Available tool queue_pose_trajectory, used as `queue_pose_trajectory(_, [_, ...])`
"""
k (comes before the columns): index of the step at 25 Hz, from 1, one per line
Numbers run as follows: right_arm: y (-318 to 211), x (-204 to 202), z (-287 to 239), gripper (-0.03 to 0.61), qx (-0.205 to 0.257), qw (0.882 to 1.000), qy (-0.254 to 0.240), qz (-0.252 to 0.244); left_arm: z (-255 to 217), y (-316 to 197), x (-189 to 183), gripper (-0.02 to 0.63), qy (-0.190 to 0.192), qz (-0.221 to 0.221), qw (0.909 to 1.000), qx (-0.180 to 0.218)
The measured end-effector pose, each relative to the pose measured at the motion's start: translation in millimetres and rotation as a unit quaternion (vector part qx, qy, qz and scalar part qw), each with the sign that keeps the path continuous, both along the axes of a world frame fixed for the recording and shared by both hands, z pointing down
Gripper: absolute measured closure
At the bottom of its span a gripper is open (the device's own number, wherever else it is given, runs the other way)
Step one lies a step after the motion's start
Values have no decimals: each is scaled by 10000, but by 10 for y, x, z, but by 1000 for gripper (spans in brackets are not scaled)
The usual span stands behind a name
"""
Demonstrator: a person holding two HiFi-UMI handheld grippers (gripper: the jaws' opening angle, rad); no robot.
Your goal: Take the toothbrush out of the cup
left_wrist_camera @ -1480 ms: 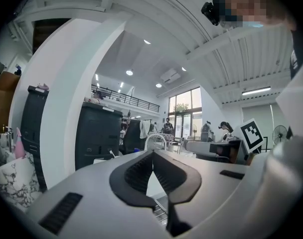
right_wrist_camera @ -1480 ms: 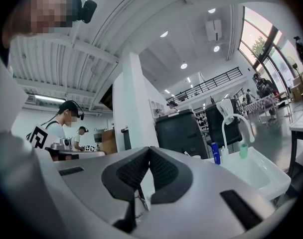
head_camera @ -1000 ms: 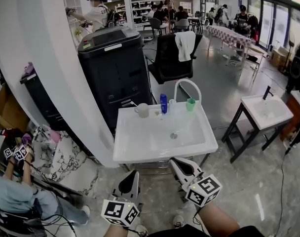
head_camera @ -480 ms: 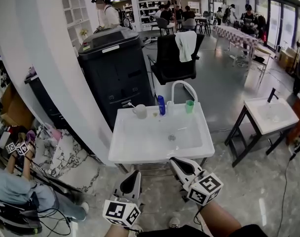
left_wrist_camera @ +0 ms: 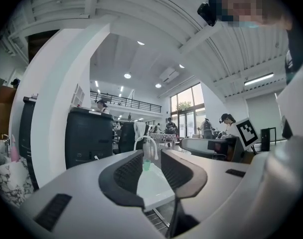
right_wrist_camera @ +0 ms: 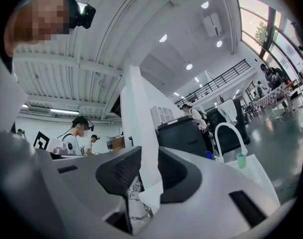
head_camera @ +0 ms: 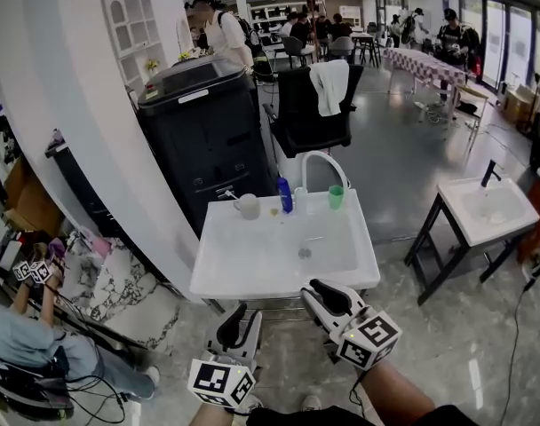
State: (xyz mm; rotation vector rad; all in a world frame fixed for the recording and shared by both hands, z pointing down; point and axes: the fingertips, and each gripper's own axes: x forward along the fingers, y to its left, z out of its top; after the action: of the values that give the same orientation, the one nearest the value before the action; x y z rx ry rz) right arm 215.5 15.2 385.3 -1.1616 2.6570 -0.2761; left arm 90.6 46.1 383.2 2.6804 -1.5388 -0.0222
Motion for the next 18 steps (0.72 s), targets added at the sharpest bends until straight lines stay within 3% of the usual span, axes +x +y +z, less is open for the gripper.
queue_pose_trajectory(3, [-67, 51, -23, 430, 29, 10000, -8, 60, -17, -58, 32, 440, -1, -29, 10000, -3])
queue_pose_trajectory(8, [-138, 23, -6, 396, 36, 9999, 38, 95, 10, -147, -19, 382, 3, -111, 9999, -37])
queue_pose_trajectory(18, [-458, -254, 52, 377, 20, 9995, 198, 230, 140, -460, -323, 356, 2, -8, 10000, -39])
